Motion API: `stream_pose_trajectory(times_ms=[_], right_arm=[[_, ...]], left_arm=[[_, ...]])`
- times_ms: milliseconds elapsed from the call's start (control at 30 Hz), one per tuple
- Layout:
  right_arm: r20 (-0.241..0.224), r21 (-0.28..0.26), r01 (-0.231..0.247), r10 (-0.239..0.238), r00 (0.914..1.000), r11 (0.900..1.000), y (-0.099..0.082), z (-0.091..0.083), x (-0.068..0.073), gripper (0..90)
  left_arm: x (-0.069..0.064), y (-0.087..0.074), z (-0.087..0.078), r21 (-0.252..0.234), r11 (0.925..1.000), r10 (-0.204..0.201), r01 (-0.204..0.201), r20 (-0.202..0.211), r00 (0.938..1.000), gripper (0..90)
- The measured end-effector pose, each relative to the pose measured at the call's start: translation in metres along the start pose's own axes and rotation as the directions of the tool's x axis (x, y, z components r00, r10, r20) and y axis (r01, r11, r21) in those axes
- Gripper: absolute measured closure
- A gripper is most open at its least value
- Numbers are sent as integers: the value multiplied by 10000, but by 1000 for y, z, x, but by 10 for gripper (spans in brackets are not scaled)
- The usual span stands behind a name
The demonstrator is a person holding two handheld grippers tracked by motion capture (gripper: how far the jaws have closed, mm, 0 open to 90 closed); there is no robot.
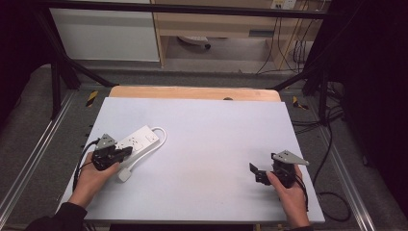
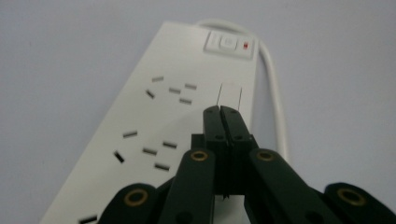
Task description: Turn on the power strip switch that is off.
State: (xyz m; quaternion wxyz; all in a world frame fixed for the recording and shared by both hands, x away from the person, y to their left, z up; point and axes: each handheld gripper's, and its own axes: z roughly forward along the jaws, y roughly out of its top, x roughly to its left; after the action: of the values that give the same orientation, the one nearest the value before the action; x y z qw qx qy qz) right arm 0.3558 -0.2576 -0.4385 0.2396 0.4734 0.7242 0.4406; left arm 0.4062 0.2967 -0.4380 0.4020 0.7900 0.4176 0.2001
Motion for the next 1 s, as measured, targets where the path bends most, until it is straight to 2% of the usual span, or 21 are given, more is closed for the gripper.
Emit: stream_pose_trajectory(times_ms=[700, 1000], right_arm=[[0, 11, -5, 5, 10000, 10000, 0, 0, 0, 38], [-7, 10, -17, 17, 10000, 10000, 0, 0, 0, 38]], left_arm=[[1, -1, 0, -84, 9998, -185, 186, 60, 9998, 899], [1, -1, 0, -83, 9999, -94, 94, 26, 10000, 899]])
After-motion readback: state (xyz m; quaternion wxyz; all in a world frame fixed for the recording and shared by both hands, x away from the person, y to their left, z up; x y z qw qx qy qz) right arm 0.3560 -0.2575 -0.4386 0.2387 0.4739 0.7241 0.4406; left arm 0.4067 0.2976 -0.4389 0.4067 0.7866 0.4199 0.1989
